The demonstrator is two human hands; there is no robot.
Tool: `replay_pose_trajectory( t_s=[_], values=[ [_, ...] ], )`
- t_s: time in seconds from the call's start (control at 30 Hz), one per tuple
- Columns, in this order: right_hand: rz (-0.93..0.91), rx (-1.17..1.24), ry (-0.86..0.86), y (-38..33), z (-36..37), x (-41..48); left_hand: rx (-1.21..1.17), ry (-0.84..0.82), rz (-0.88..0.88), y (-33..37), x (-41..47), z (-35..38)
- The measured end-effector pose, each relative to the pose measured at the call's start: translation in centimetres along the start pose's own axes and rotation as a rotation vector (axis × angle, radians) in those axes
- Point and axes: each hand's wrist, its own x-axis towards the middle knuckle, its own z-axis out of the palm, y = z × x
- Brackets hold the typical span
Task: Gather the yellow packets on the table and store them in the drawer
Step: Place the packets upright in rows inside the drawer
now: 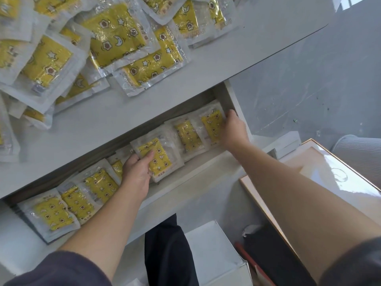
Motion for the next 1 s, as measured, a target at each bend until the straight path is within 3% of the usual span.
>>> replay_pose_trajectory(
  t_s=[0.17,0.23,0.37,0.43,0.53,0.67,0.77,1.0],
  values=[
    [-0.132,-0.225,0.126,0.1,2.2,-1.7,0.315,0.073,0.078,-0.5,1.0,0.5],
    [-0.208,-0.293,0.056,-0.1,3.1,-2.2,0.471,0.115,0.125,-0.5,1.9,0.4],
    [-0.226,-0.351,-0.063,-0.8,3.6,-2.9,1.017,0.228,0.165,0.9,1.9,0.0],
    [-0.226,-0.326,-0.037,-1.5,3.2,-3.6,1.143,0.201,0.136,2.2,0.3,0.0],
    [-0.303,-0.267,0.044,-3.5,1.8,-5.8,1.331,0.025,0.134,4.4,-3.2,0.0],
    [-0.395,-0.076,0.174,-6.8,-0.9,-10.1,1.324,-0.155,0.397,8.5,-8.8,-0.9],
    [-0.409,0.083,0.255,-9.8,-2.4,-12.8,1.226,-0.190,0.643,12.6,-12.4,-1.9],
    [-0.344,0.304,0.100,-19.3,-1.6,-16.3,1.224,0.139,1.159,22.4,-12.0,-6.1]
  ],
)
